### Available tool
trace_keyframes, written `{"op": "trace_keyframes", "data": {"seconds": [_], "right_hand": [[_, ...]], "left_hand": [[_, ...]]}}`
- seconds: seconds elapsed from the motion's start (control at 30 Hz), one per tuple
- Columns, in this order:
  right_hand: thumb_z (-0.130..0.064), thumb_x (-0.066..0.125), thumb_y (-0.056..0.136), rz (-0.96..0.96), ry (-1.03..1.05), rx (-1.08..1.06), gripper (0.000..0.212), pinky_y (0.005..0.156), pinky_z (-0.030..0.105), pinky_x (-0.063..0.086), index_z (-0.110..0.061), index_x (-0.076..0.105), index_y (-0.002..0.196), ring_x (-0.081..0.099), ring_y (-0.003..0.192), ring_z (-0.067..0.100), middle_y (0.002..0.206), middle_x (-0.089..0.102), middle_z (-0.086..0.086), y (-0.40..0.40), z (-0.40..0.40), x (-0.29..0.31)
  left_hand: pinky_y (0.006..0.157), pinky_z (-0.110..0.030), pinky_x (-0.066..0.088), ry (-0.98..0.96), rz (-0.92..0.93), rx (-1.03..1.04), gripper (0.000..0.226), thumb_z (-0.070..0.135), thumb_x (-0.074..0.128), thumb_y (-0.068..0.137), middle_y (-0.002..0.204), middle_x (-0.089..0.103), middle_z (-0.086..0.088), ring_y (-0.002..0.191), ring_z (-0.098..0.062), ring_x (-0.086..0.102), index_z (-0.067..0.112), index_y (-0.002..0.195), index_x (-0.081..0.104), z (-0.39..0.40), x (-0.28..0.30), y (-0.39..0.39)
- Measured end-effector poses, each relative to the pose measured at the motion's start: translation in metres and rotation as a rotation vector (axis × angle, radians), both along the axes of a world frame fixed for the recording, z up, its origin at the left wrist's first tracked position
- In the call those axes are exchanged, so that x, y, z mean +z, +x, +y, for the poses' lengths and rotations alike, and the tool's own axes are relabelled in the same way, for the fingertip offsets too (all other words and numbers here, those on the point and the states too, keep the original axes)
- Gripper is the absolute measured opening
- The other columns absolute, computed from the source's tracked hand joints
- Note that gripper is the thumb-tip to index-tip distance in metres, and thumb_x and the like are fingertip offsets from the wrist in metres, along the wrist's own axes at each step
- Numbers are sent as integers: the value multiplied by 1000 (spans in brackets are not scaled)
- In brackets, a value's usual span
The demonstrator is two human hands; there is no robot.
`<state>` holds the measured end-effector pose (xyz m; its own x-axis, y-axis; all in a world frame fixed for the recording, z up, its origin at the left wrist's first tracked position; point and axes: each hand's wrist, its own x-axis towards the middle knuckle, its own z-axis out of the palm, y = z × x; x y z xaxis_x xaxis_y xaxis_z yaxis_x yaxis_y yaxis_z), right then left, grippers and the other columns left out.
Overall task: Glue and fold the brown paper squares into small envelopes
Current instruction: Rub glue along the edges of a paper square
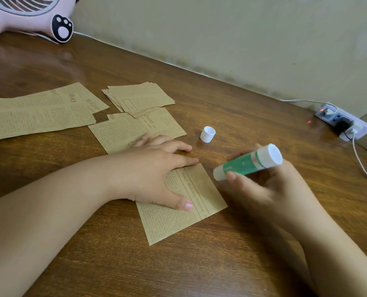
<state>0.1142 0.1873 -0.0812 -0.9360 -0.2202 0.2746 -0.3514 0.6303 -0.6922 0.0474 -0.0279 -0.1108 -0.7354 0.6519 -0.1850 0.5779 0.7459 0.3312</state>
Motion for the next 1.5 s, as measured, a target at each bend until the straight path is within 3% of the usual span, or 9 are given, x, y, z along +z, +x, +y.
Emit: {"op": "trace_keyframes", "data": {"seconds": [0.13,0.2,0.57,0.77,0.97,1.1,1.23,1.37,1.5], "right_hand": [[-27,69,79,-46,46,-43,12,65,2,43,-34,59,83,60,85,-12,83,65,-23,-23,-13,-5],[-31,68,78,-23,132,-37,12,69,3,43,-28,63,88,60,87,-10,89,64,-22,-31,-15,-10],[-22,70,82,56,220,65,11,68,2,40,-28,63,88,61,84,-8,88,65,-20,-30,-14,-15],[-24,68,85,98,337,67,9,69,25,45,-16,64,88,61,82,11,87,65,-5,-25,-2,-14],[-24,70,83,165,151,12,10,72,9,45,-21,64,90,63,87,1,90,64,-15,-23,-5,-7],[-18,69,85,113,252,118,8,72,11,42,-20,66,92,61,86,4,89,62,-17,-27,-16,-14],[-20,68,85,117,314,70,8,71,23,46,-18,65,91,61,83,10,88,64,-9,-36,-10,-15],[-20,69,84,158,267,77,7,70,9,40,-21,66,90,61,83,3,88,64,-14,-34,-13,-13],[-19,69,84,145,308,105,9,71,16,45,-20,66,93,61,85,5,90,65,-12,-35,-16,-15]], "left_hand": [[112,-33,-18,-50,18,15,110,83,47,66,150,-9,29,132,7,-15,34,151,-2,1,-2,0],[112,-33,-19,-52,6,21,111,82,48,67,150,-10,29,131,8,-16,31,151,-5,2,-2,0],[114,-36,-18,-4,6,20,104,79,51,68,150,-6,27,133,7,-14,34,150,6,2,-2,1],[113,-36,-19,3,-12,21,102,79,52,68,150,-7,28,135,5,-16,38,149,6,2,-2,0],[112,-34,-19,-40,0,22,108,79,51,69,151,-9,27,135,5,-15,31,152,0,3,0,0],[115,-36,-17,-41,-7,30,112,78,52,68,151,-9,26,136,3,-15,26,152,-1,4,-2,0],[114,-37,-18,-49,-3,21,112,79,50,68,151,-10,27,136,3,-16,27,152,-3,3,-2,0],[113,-35,-19,-54,-6,22,112,79,50,69,150,-11,27,134,4,-16,27,152,-4,4,-2,0],[115,-38,-17,-43,13,15,112,80,49,69,150,-9,26,134,5,-15,25,152,-2,2,-4,-1]]}}
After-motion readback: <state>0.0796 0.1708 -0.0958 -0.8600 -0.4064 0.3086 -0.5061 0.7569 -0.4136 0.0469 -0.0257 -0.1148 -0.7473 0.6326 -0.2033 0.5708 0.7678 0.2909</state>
